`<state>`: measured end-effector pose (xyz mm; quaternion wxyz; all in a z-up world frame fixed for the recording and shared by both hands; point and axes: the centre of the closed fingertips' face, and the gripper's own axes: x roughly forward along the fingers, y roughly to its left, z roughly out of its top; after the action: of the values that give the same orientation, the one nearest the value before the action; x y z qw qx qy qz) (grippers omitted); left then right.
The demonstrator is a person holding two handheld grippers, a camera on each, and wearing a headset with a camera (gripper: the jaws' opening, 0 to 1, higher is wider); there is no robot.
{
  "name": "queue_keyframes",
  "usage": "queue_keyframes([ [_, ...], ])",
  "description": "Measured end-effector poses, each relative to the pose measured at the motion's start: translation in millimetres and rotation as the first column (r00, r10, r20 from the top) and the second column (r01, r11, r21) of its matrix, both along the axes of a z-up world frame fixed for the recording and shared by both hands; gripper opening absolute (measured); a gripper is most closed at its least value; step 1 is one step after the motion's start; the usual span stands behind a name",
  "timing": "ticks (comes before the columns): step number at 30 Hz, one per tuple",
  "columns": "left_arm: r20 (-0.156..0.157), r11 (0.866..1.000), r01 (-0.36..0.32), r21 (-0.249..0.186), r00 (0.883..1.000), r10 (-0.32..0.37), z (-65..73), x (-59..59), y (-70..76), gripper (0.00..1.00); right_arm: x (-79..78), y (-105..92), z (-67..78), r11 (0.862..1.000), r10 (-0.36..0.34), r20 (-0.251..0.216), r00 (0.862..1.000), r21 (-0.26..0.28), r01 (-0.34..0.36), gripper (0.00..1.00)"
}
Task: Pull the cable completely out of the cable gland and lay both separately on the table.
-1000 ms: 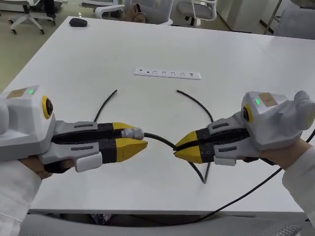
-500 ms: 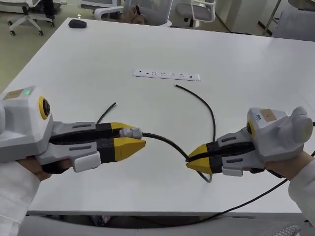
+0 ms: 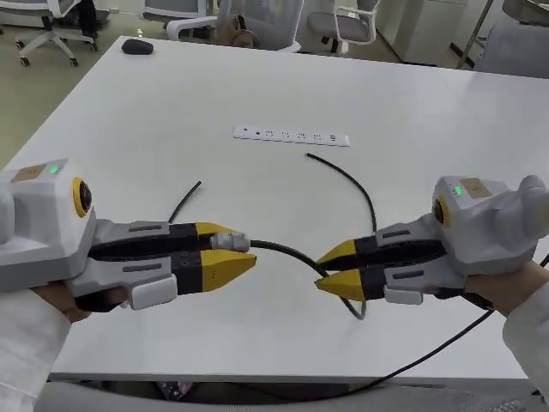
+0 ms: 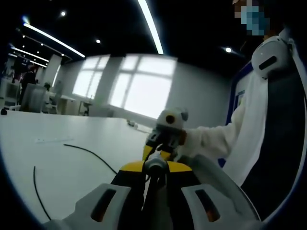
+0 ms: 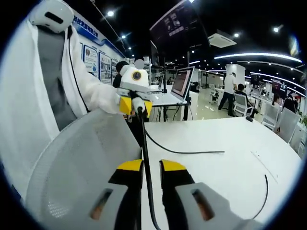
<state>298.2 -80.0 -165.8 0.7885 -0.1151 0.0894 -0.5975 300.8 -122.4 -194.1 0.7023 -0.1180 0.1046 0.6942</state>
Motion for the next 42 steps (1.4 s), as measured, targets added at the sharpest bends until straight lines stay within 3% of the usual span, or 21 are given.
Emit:
queue_keyframes([
  [5, -0.002, 1.000, 0.005, -0.001, 1.000, -0.005, 0.1, -0.5, -0.8, 0.17, -7.8, 21.8, 26.1, 0.998, 0.057, 0.063, 0.996, 0.023, -0.059, 0.13],
  [9, -0.001, 1.000, 0.001, -0.006, 1.000, -0.001, 0.9, 0.0, 0.0, 0.17, -12.1, 33.6, 32.8, 0.995, 0.090, 0.081, 0.993, 0.031, -0.093, 0.13],
  [17, 0.005, 1.000, -0.001, -0.011, 1.000, 0.001, 2.5, -0.4, 0.5, 0.17, -10.7, 42.8, 26.7, 0.994, 0.100, 0.076, 0.992, 0.026, -0.103, 0.11],
  [23, 0.007, 1.000, -0.007, -0.012, 1.000, 0.007, 2.4, 1.2, 1.7, 0.17, -8.7, 47.1, 20.2, 0.994, 0.110, 0.066, 0.992, 0.017, -0.111, 0.03],
  [38, 0.012, 1.000, -0.015, -0.019, 1.000, 0.016, 3.8, 3.9, 4.4, 0.17, -5.7, 48.8, 20.2, 0.993, 0.109, 0.067, 0.992, 0.037, -0.112, 0.03],
  [42, 0.006, 1.000, -0.025, -0.014, 1.000, 0.026, 2.4, 6.1, 6.9, 0.17, -2.8, 44.8, 13.9, 0.994, 0.100, 0.059, 0.993, 0.027, -0.102, 0.03],
])
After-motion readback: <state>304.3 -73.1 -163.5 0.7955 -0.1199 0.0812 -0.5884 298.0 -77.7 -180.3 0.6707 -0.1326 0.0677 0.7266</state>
